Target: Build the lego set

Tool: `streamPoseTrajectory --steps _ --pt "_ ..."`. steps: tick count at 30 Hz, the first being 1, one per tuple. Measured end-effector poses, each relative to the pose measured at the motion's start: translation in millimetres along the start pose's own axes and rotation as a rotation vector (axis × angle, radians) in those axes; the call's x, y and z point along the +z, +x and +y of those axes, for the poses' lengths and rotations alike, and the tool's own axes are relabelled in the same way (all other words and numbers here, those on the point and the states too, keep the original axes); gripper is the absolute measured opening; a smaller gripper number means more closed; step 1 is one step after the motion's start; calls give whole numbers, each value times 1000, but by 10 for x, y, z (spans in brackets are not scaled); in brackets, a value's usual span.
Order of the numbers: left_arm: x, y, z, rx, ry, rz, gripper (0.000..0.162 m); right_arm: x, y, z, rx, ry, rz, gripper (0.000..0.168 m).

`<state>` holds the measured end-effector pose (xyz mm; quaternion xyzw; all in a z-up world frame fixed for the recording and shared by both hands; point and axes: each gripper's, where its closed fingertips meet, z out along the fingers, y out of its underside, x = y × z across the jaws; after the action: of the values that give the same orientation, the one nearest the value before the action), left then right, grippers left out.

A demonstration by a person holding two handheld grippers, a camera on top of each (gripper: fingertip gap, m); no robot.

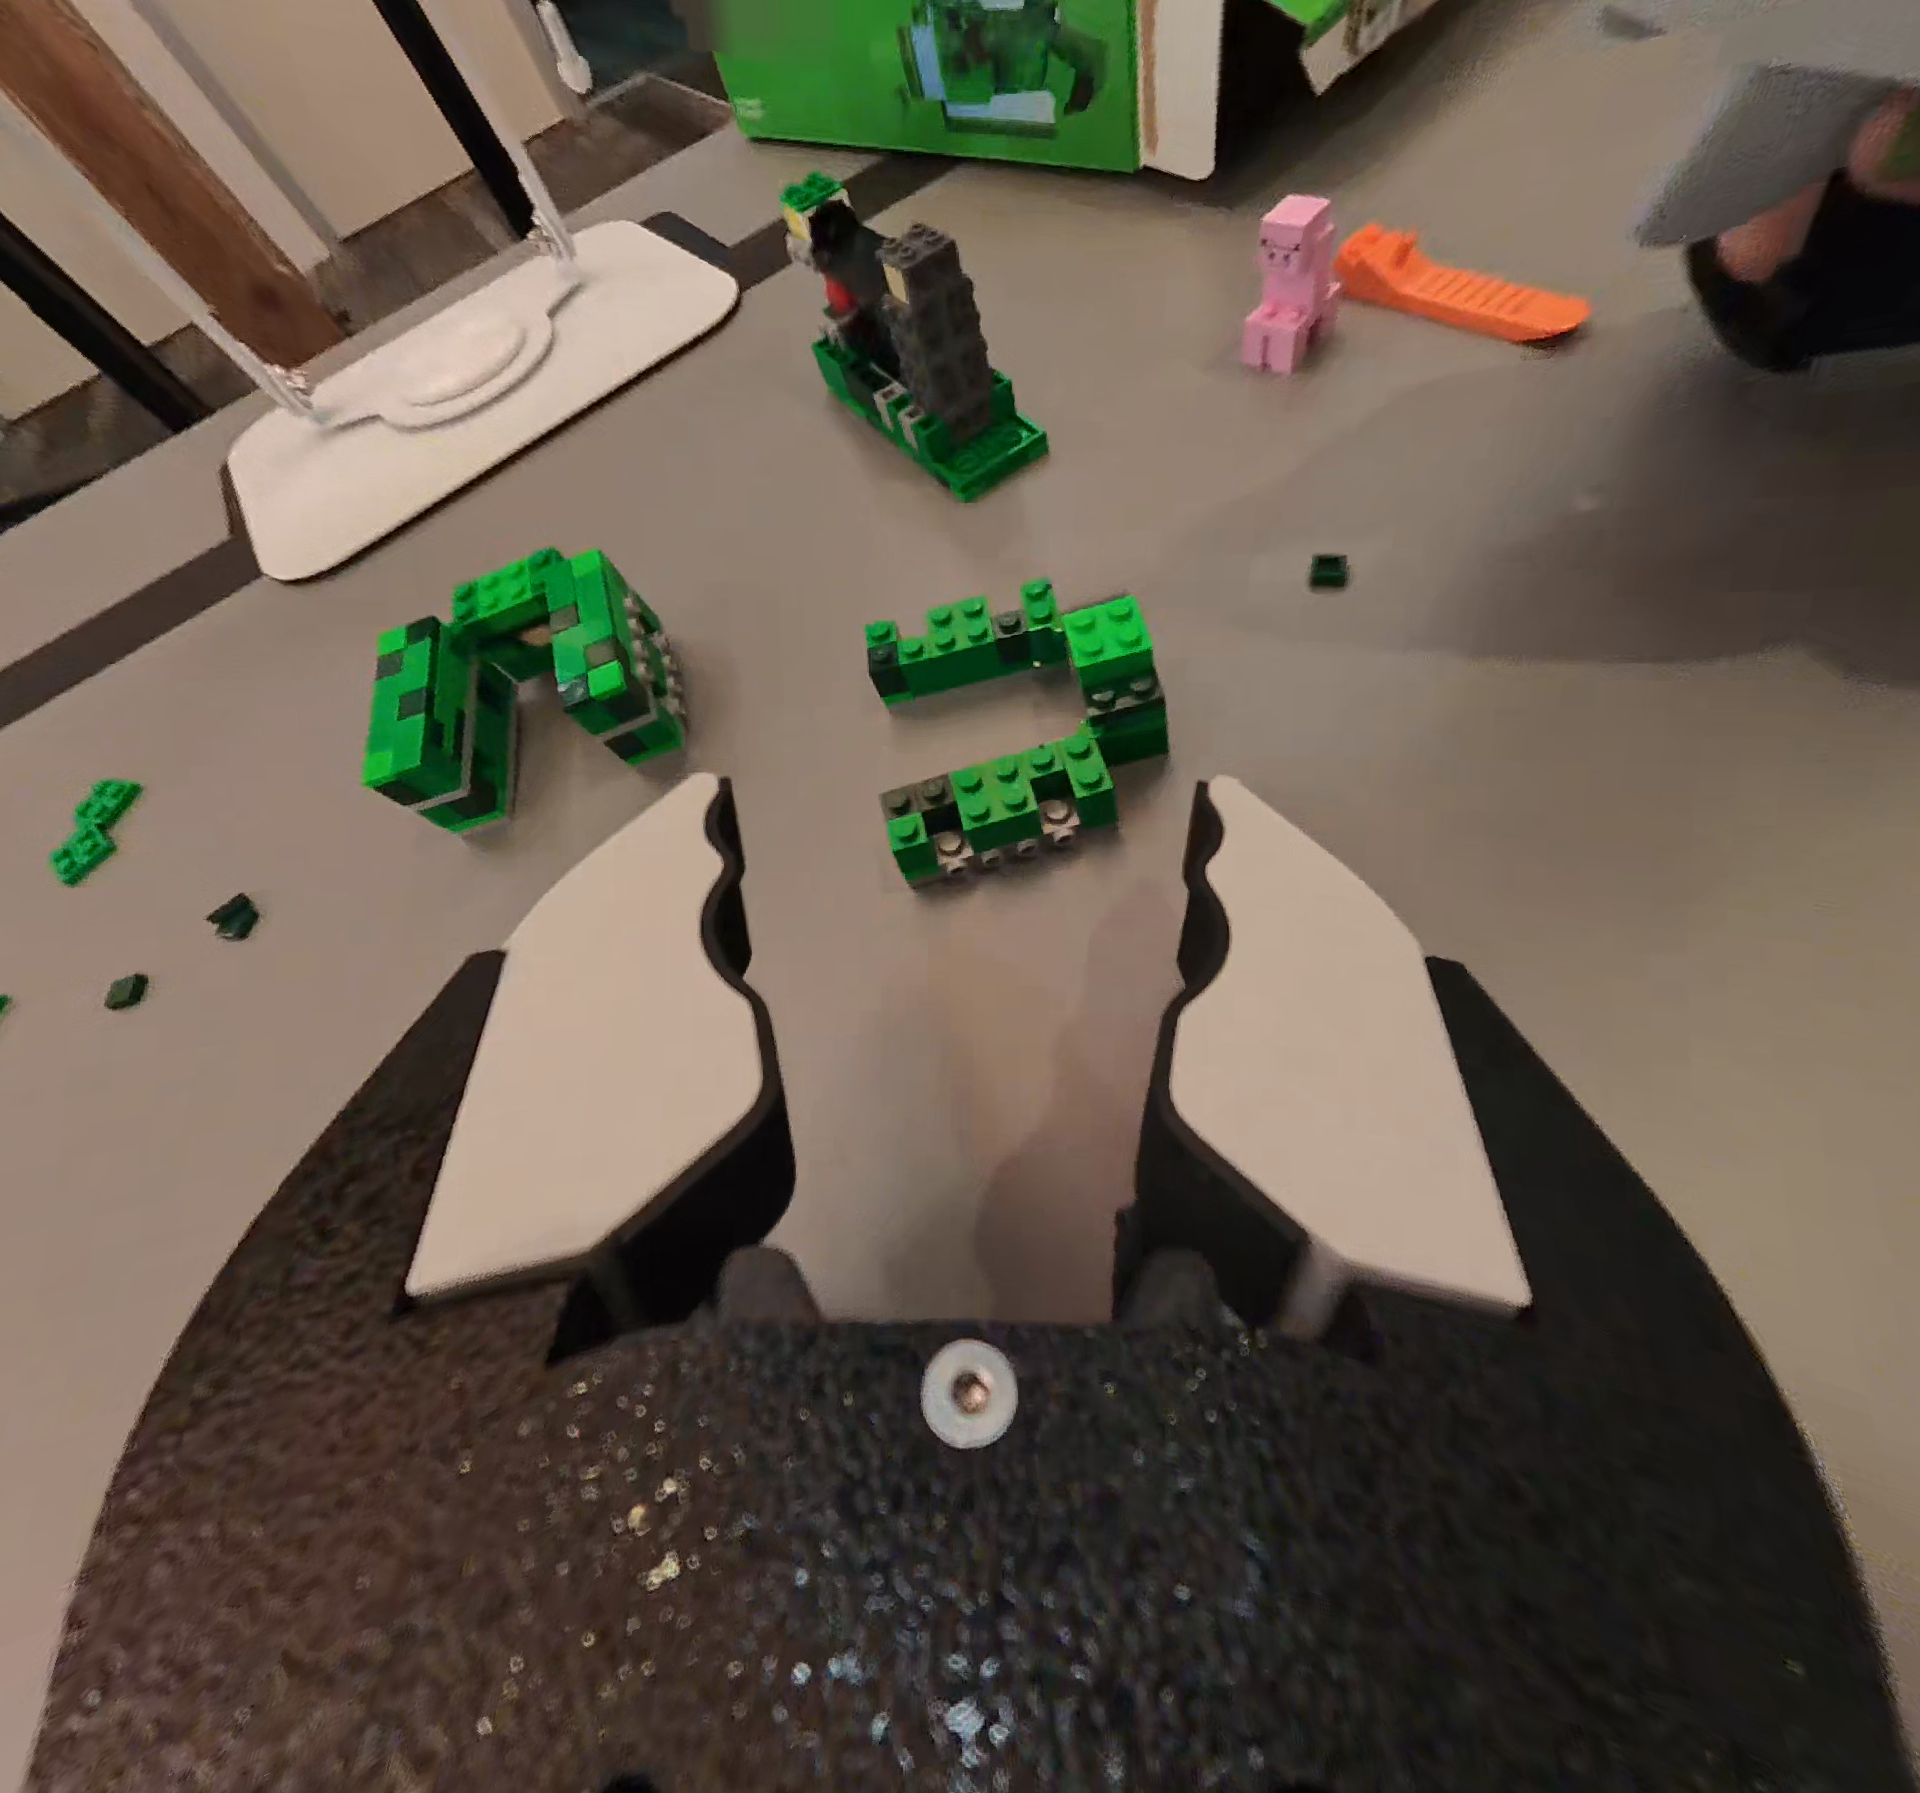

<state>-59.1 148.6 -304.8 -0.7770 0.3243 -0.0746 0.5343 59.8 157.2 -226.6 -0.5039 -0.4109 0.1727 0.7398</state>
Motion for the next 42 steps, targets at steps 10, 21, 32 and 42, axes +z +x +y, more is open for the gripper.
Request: streamPoseTrajectory --steps 10,21,32,42 --pt "-332 -471 -34 -24 162 -194 69 -8 162 48 60 11 53 17" --pt "-286 -409 -21 81 139 -206 63 8 185 116 76 -16 57 0" --pt "-335 -432 -58 75 179 -210 58 -261 526 268 -5 -113 183 0" --pt "-366 -396 -102 98 211 -210 55 -572 507 346 -143 -200 174 0"
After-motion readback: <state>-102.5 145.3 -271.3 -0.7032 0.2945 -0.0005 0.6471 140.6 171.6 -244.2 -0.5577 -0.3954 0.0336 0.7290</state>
